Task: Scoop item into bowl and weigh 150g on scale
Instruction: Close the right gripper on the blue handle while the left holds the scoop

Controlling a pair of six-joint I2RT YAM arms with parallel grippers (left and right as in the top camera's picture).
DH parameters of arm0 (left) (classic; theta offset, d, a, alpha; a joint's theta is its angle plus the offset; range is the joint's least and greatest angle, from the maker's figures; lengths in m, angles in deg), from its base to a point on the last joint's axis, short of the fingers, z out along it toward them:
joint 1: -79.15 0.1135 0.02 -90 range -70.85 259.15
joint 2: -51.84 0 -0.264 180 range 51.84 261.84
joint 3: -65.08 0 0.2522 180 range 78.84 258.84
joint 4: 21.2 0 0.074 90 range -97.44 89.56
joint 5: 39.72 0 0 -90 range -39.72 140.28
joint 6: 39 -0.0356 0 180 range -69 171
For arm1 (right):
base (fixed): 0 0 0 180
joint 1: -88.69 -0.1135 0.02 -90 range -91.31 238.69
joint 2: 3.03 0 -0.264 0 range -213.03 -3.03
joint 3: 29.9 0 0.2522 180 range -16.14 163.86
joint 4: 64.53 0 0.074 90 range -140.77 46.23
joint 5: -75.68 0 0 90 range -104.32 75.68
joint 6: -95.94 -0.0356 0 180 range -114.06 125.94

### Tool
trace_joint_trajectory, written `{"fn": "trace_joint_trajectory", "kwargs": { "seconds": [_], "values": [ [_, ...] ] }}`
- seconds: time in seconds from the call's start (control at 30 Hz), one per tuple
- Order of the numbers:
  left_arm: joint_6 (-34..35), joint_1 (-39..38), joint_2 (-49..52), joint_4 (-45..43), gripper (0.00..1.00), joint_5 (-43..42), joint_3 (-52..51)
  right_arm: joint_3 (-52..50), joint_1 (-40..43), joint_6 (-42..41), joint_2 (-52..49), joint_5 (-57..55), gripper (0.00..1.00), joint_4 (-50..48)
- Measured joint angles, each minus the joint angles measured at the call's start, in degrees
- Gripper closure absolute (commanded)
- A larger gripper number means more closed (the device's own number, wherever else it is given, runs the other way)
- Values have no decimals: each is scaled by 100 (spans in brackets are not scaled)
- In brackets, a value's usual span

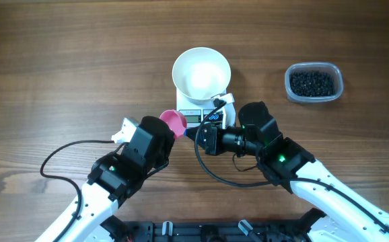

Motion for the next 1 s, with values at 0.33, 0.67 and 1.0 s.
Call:
{"fn": "trace_joint_trajectory", "kwargs": {
  "seconds": [0.33,0.67,1.0],
  "values": [
    [-22,0,0,4,96,4,0,0,0,-2,-2,55,91,13],
    [-24,-26,0,4,96,63,0,0,0,-4,-2,63,90,15],
    [-42,-33,-9,17,96,109,0,0,0,-22,-2,188,85,15]
  ]
}}
